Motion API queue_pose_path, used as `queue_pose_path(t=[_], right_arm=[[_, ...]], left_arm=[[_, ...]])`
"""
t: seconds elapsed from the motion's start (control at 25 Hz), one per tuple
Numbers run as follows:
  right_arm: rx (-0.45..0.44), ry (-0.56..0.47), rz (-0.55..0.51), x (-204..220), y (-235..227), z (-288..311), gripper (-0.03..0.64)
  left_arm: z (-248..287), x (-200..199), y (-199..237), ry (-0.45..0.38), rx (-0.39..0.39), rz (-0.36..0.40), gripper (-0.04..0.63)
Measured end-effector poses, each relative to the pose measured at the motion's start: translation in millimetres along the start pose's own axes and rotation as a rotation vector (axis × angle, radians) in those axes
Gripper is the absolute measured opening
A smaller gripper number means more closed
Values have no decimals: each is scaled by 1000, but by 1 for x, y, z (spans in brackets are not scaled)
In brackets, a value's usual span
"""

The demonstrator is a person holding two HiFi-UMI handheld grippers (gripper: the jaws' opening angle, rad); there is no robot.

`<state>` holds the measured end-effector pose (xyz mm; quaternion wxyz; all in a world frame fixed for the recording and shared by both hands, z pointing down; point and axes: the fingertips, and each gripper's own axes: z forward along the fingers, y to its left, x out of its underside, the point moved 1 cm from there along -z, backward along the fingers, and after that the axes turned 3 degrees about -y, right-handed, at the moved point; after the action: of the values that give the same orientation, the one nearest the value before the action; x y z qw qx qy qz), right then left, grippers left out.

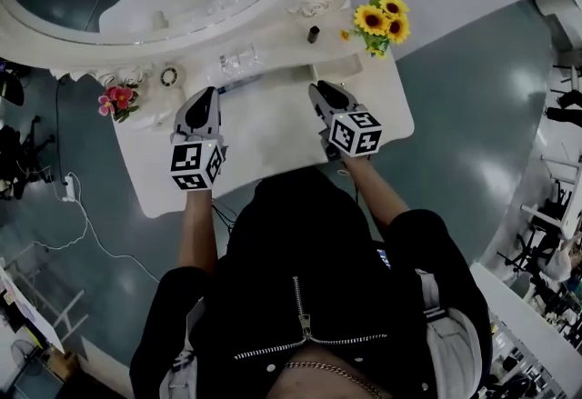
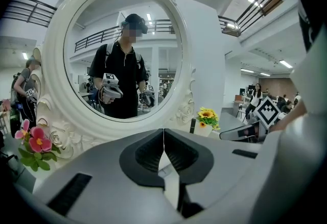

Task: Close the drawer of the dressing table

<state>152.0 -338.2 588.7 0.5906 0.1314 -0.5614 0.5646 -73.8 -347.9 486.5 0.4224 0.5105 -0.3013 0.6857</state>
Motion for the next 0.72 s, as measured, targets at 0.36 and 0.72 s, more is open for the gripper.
queue_pose_path(t=[0.36, 0.72], right_arm=[[136, 55, 321, 64, -83, -14, 86], [200, 6, 534, 77, -131, -12, 103]], left_arm=[[-2, 13, -3, 45, 5, 4, 21], [-14, 21, 4, 72, -38, 1, 21]])
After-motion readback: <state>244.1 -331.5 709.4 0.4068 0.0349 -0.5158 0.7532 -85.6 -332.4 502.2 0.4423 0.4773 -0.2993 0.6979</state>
